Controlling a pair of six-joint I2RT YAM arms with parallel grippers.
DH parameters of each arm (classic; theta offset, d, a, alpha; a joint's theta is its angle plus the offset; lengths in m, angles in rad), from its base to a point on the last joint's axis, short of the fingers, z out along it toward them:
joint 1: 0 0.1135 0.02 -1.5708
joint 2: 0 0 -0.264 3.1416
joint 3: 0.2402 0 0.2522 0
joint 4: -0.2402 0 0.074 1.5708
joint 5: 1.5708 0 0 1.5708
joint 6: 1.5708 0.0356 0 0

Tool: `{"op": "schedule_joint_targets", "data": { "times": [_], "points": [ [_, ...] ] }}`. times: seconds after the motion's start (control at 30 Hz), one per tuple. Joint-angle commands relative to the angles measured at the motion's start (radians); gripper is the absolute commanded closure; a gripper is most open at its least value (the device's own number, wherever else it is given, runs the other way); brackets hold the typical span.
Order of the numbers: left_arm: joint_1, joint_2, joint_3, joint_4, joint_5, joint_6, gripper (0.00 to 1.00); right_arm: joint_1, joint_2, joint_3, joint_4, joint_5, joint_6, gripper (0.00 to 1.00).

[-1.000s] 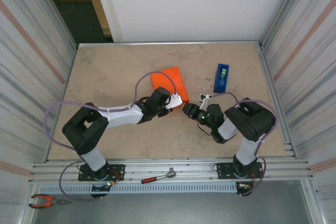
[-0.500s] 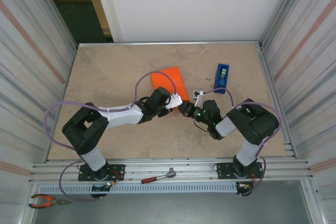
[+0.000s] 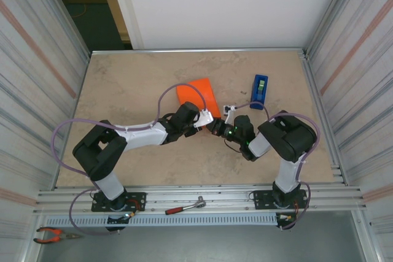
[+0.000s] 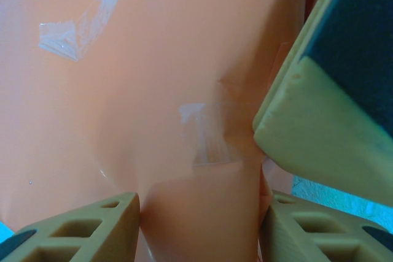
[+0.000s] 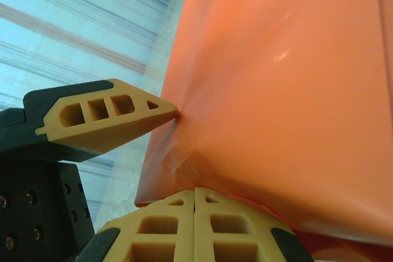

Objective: Wrap the gift box in paper

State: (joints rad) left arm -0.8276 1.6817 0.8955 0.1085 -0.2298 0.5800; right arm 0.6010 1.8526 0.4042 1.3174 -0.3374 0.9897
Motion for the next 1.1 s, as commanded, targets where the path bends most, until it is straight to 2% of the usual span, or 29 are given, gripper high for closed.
{"op": "schedule_joint_targets", "data": {
  "times": [0.0,0.23,0.63,1.07],
  "points": [
    [-0.014,0.033,0.002,-0.069,0.026,-0.002,0.48,-0.013,0.052,0.013,0.046,-0.009,0.026,1.00],
    [-0.018,0.035,0.002,-0.070,0.026,0.000,0.49,-0.014,0.081,0.015,0.092,-0.033,0.035,1.00],
    [-0.019,0.038,0.003,-0.073,0.024,-0.001,0.48,-0.015,-0.038,-0.050,0.005,-0.029,-0.016,1.00],
    [-0.025,0.039,0.002,-0.072,0.021,0.001,0.49,-0.014,0.047,0.013,0.008,-0.024,-0.002,1.00]
  ]
}}
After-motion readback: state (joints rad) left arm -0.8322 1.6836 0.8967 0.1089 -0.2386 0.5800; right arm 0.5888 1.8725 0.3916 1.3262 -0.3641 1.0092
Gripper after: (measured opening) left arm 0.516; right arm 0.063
